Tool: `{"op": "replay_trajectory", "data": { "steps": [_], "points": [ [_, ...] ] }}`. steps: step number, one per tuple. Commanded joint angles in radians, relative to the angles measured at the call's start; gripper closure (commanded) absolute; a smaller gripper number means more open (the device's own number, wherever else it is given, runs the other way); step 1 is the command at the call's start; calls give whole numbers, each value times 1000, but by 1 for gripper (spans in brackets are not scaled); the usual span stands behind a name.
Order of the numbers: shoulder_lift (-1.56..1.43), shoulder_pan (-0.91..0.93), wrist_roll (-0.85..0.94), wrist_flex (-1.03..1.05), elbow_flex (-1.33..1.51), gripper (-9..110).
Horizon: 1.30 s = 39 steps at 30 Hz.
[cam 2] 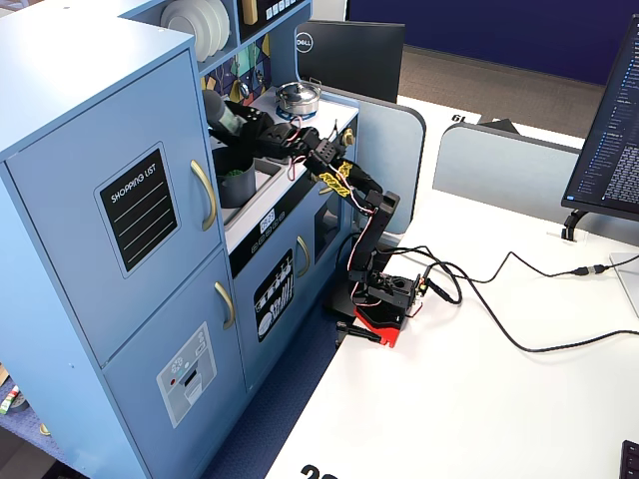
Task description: Put salt in the gray recipient
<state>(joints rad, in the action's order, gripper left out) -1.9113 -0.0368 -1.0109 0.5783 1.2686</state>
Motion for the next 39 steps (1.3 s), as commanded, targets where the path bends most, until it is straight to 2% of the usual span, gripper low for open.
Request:
{"op": "replay_trajectory", "data": {
  "steps": [1, 3, 7, 9, 11, 17, 19, 24, 26, 28, 33, 35, 37, 39],
  "points": [
    [38, -37, -38, -107, -110, 101],
    [74, -26, -63, -32, -150, 101],
    [158, 34, -155, 319, -291, 101],
    [166, 38, -166, 379, -290, 101],
    [166, 12, -155, 347, -273, 101],
    [166, -54, -74, -74, -252, 101],
    [176, -34, -81, -32, -288, 101],
    [175, 35, -167, 356, -307, 101],
    [178, 49, -192, 423, -304, 101],
    [178, 25, -186, 377, -285, 101],
    [163, -37, -94, 9, -250, 101],
    [163, -43, -61, -71, -267, 101],
    [158, -23, -60, -35, -278, 101],
    [150, 2, -97, 121, -278, 101]
  ]
}}
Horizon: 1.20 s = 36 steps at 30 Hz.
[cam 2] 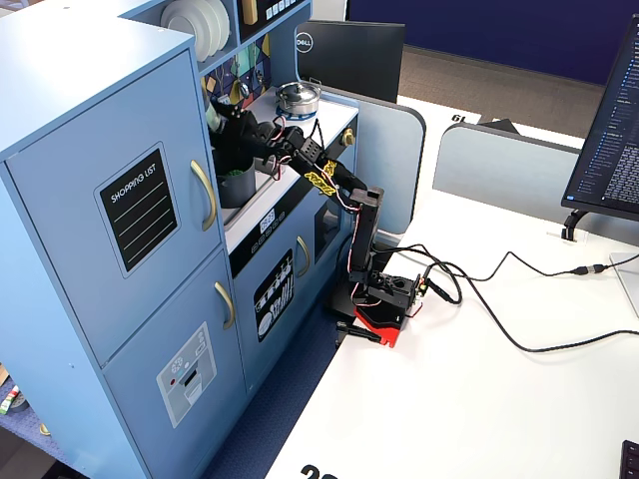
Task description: Put salt in the gray recipient
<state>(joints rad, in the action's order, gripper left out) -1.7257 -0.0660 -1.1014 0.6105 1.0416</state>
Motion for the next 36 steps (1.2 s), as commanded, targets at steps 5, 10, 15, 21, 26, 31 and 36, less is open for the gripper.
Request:
{"op": "replay_trajectory", "data": {
  "steps": [5, 10, 15, 21, 26, 31, 36],
  "points": [
    [-51, 54, -71, 407, 2, 101],
    [-107, 15, 89, -28, 94, 101],
    [-97, 118, 532, -110, 18, 101],
    [-170, 477, 1477, -153, 110, 101],
    [-144, 795, 2169, -410, 153, 101],
    [-143, 919, 2467, -469, 262, 101],
    [-141, 942, 2582, -561, 433, 101]
  ]
}}
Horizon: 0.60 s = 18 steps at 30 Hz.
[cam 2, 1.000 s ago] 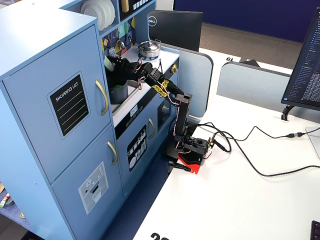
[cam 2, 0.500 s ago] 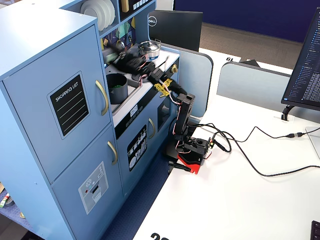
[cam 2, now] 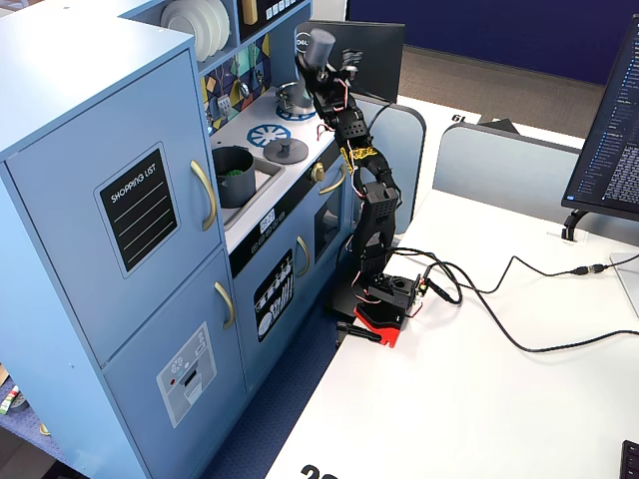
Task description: Put salt in the gray recipient
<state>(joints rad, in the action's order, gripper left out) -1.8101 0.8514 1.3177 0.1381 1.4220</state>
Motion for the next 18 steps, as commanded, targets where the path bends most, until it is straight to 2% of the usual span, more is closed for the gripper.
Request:
{"op": "replay_trajectory", "data": {
  "steps": [1, 10, 18],
  "points": [
    [-51, 25, 166, -121, 80, 101],
    [43, 37, 201, -293, 173, 101],
    [95, 58, 187, -344, 232, 101]
  ]
}}
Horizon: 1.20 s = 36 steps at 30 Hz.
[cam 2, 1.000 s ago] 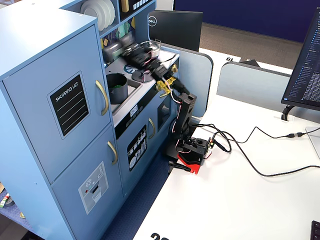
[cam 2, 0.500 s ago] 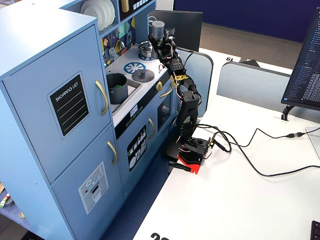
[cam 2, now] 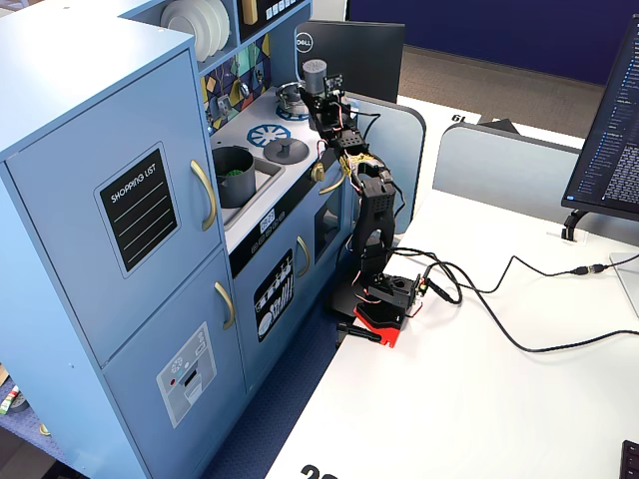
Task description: Put salt in the gray recipient
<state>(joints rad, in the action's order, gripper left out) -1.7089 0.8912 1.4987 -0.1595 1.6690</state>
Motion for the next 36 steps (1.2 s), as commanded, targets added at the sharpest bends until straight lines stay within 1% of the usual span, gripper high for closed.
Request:
{"op": "replay_trajectory", "data": {
  "steps": [1, 27, 28, 34, 36],
  "points": [
    [0, 18, 2, -48, -14, 101],
    [75, 31, -48, -58, 14, 101],
    [72, 31, -43, -58, 18, 98],
    [38, 44, -109, -69, 55, 47],
    [15, 48, -112, -63, 71, 37]
  ]
}}
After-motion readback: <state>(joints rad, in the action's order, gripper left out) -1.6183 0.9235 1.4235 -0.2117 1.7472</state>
